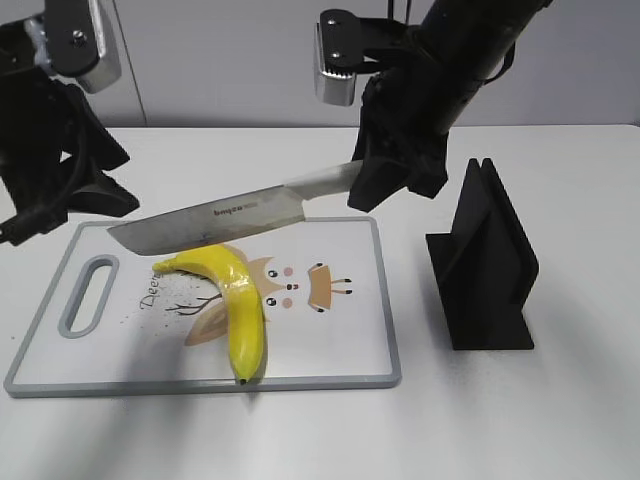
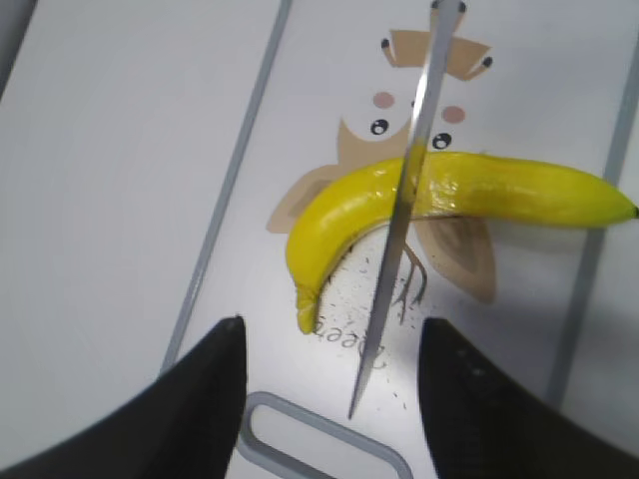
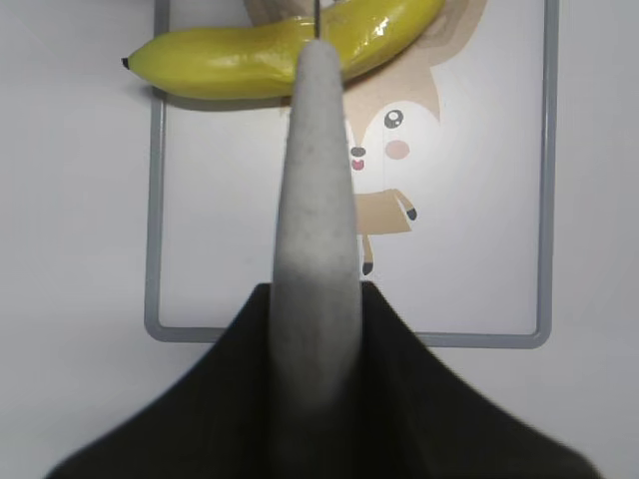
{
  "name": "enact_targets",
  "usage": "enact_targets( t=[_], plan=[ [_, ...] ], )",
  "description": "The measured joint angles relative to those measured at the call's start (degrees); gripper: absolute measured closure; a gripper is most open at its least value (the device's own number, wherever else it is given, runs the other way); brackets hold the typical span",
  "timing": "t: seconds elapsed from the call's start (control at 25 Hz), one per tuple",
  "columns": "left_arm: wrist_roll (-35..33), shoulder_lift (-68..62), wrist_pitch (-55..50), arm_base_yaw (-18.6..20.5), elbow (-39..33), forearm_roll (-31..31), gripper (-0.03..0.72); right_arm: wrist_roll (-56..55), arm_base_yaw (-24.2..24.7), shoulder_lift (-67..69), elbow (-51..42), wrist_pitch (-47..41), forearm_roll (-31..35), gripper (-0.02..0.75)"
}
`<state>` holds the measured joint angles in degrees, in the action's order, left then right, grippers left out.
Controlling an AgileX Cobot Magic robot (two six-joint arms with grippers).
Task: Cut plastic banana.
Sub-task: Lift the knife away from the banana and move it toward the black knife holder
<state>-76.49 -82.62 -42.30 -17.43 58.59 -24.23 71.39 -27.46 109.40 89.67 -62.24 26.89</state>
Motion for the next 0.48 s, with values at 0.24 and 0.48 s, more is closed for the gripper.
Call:
enact_targets(
  t=[0.24,0.48],
  plan=[
    [15.1,3.8,8.8,1.7,0.0,0.1,0.11,-5.7,0.0,-0.9,0.4,-0.1,-0.1,0.547],
    [34.8,7.4,4.4,10.2,2.4,0.1,0.108,-23.8,0.0,-3.9,4.8,-1.7,-1.7,0.547]
  ],
)
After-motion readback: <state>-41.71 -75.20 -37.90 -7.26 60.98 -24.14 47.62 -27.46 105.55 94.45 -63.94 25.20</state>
